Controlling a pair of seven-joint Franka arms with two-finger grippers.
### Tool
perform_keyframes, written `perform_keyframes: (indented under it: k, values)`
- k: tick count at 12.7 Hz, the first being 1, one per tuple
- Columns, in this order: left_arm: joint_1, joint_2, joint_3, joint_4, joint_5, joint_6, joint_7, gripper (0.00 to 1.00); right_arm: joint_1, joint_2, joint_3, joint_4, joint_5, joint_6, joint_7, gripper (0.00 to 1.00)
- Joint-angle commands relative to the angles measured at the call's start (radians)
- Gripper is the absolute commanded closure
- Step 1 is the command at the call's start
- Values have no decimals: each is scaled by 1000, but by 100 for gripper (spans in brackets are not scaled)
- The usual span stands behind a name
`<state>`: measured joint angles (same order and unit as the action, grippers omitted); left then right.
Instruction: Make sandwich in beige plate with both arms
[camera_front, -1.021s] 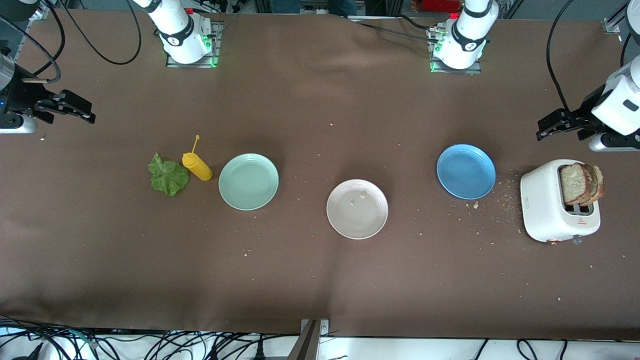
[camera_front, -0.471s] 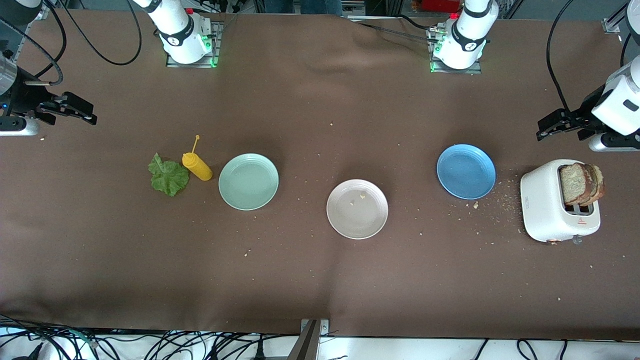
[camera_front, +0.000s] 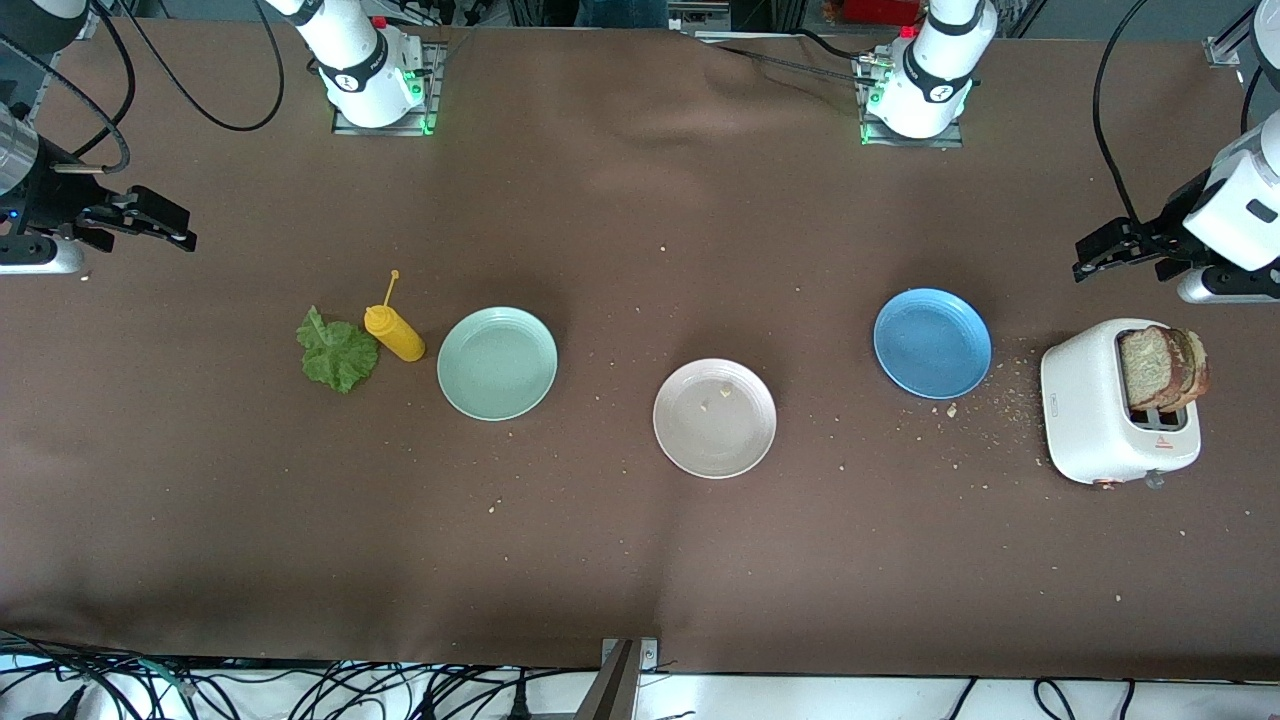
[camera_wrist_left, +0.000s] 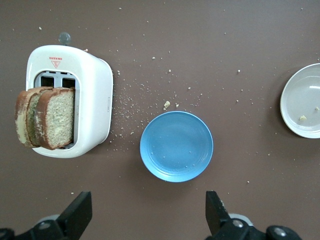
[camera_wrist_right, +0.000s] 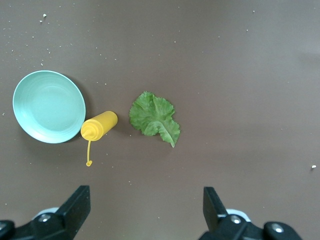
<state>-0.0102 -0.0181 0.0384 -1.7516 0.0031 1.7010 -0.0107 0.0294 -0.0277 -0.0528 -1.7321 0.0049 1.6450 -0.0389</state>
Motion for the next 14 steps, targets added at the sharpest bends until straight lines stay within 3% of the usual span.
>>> perform_keyframes:
  k: [1,14]
  values:
    - [6,-2,-8,-2,29,6,6,0,6,15,-4,26,10,-4,-3,0]
    - [6,0,-8,-2,29,9,6,0,6,34,-2,28,13,16,2,0]
